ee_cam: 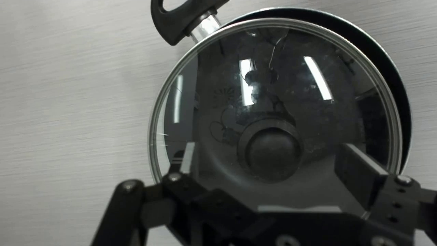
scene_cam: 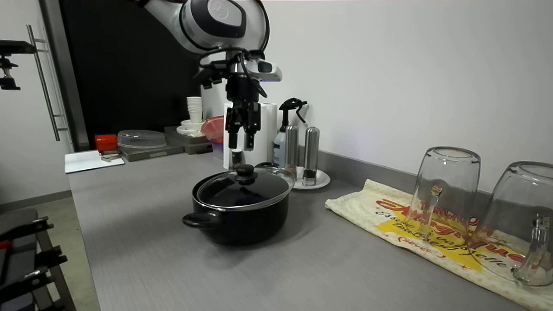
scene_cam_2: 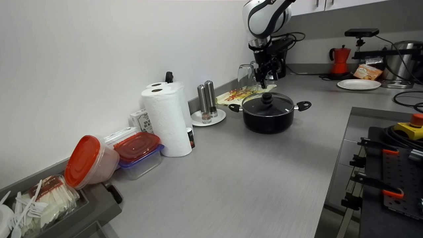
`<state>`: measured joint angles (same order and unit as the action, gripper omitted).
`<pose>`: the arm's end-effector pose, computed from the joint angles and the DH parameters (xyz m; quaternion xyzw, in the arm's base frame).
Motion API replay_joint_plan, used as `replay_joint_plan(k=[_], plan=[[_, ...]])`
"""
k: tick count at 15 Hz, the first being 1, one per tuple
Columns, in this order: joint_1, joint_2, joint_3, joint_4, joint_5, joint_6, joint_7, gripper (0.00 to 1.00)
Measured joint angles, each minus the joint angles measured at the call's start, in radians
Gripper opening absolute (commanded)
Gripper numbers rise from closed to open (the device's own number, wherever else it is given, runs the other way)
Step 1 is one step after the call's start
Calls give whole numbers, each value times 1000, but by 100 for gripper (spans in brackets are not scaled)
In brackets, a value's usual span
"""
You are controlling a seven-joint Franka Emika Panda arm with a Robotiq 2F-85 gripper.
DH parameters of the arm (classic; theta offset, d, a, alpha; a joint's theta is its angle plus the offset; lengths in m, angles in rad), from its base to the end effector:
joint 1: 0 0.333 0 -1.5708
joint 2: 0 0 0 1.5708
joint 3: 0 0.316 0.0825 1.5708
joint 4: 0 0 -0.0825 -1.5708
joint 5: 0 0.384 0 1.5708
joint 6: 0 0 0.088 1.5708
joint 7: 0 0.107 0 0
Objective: Pick lid from the pot and put it on the table
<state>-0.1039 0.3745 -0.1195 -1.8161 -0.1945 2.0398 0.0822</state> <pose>0.6077 -0.1442 0.3249 0.9868 -0.0987 -0.0816 0.0995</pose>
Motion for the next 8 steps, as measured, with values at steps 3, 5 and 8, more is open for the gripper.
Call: replay_joint_plan(k=[3,5,8], plan=[[0,32,-1,12,0,-24,0,100],[2,49,0,22,1,-37,0,100],[7,59,4,38,4,-59,0,100]])
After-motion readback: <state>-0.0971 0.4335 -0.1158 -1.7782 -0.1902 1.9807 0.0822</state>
